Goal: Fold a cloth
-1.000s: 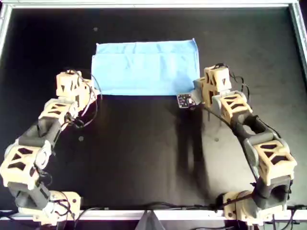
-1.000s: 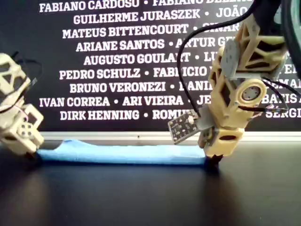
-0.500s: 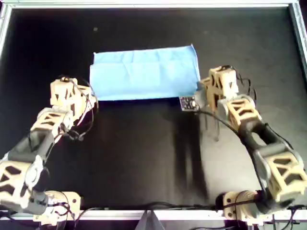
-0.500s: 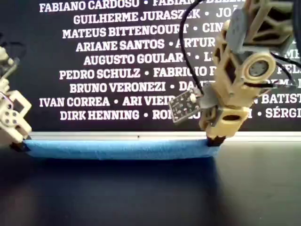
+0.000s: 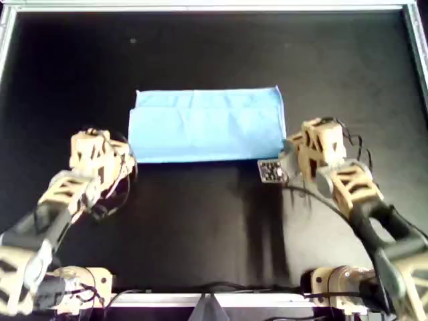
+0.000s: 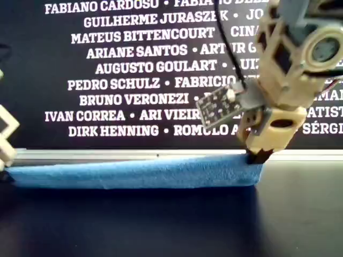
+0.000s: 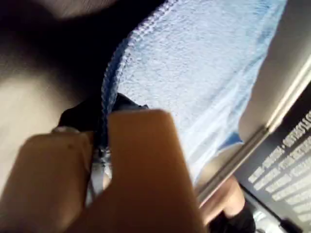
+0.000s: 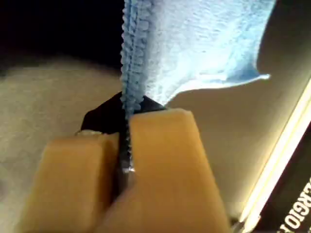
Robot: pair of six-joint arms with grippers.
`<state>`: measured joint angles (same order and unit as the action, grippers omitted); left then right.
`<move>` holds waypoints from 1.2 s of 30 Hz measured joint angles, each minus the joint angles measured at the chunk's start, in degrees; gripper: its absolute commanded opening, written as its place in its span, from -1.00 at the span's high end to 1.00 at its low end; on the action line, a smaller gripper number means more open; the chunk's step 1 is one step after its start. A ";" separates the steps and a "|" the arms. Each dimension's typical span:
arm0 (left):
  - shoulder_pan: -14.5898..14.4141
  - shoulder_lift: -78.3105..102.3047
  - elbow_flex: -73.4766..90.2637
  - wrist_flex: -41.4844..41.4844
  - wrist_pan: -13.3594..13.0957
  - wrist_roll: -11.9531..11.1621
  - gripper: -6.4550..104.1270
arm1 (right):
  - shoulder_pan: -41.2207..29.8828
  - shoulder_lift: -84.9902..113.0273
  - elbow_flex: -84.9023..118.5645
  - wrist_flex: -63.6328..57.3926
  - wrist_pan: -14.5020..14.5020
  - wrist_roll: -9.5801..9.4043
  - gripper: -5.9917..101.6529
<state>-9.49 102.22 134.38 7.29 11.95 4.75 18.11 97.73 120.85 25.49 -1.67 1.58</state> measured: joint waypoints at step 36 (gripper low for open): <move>-6.50 17.93 18.63 0.00 -0.53 0.00 0.91 | -0.18 13.62 17.31 -0.09 -0.26 0.00 0.91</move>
<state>-16.00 120.15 153.02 7.29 11.43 4.75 17.93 111.36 138.16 25.40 -1.93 1.58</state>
